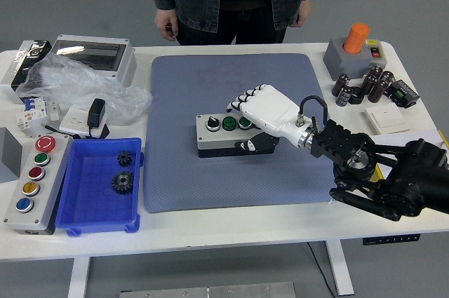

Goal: Pick up the button,place it on the desk,press the button,press the button

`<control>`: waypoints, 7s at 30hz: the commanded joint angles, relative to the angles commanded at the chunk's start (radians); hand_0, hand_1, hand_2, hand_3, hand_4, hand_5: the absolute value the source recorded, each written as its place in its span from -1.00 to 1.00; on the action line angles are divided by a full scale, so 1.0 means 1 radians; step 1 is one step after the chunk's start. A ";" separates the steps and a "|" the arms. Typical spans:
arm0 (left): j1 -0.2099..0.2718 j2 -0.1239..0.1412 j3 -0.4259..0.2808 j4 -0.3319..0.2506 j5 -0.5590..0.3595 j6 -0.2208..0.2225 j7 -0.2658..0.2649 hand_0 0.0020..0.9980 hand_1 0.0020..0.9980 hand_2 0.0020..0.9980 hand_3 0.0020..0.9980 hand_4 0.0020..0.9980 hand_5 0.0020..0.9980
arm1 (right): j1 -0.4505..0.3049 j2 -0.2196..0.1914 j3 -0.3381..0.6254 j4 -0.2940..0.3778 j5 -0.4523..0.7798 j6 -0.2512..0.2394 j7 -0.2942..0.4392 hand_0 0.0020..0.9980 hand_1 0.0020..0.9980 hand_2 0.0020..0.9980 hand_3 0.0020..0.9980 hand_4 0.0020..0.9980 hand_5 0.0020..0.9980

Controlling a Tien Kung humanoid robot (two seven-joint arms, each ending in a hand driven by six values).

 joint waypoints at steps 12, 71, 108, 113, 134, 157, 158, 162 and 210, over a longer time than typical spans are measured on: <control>0.000 -0.001 0.001 0.000 -0.002 0.000 -0.001 0.33 0.39 0.24 0.28 0.23 -0.18 | -0.007 -0.023 0.026 0.039 0.054 0.010 -0.012 0.33 0.50 0.66 0.72 0.36 -0.73; 0.013 -0.004 0.013 0.003 -0.019 0.001 -0.005 0.33 0.39 0.24 0.28 0.22 -0.18 | -0.190 -0.230 0.298 0.384 0.168 0.286 -0.191 0.31 0.37 0.40 0.51 0.45 -0.14; 0.016 -0.004 0.014 0.003 -0.018 0.005 -0.010 0.33 0.39 0.24 0.28 0.22 -0.18 | -0.165 -0.232 0.258 0.405 0.135 0.303 -0.227 0.08 -0.06 -0.29 0.56 -0.04 -0.66; 0.015 -0.005 0.014 0.003 -0.018 0.006 -0.011 0.33 0.39 0.24 0.28 0.22 -0.18 | -0.156 -0.226 0.237 0.404 0.134 0.307 -0.230 0.07 -0.07 -0.36 0.55 -0.06 -0.64; 0.010 -0.004 0.009 0.002 -0.015 0.009 -0.018 0.33 0.39 0.24 0.28 0.22 -0.17 | -0.147 -0.208 0.184 0.376 0.148 0.312 -0.226 0.02 -0.16 -0.45 0.53 -0.14 -0.60; 0.014 -0.005 0.012 0.003 -0.022 0.010 -0.019 0.33 0.39 0.24 0.28 0.21 -0.17 | -0.243 -0.288 0.454 0.484 0.248 0.299 -0.186 0.00 -0.18 -0.49 0.47 -0.20 -0.62; 0.015 -0.005 0.012 0.004 -0.022 0.010 -0.019 0.33 0.39 0.24 0.28 0.21 -0.17 | -0.259 -0.291 0.478 0.489 0.264 0.301 -0.177 0.00 -0.18 -0.49 0.47 -0.20 -0.62; 0.018 -0.007 0.010 0.004 -0.022 0.009 -0.019 0.33 0.39 0.24 0.28 0.21 -0.16 | -0.327 -0.294 0.585 0.494 0.334 0.305 -0.135 -0.01 -0.17 -0.28 0.58 0.29 -0.33; 0.042 -0.001 -0.002 0.011 -0.037 0.007 -0.016 0.33 0.39 0.24 0.29 0.24 -0.18 | -0.607 -0.224 1.134 0.398 0.389 0.197 -0.054 0.81 0.80 0.90 1.00 1.00 0.37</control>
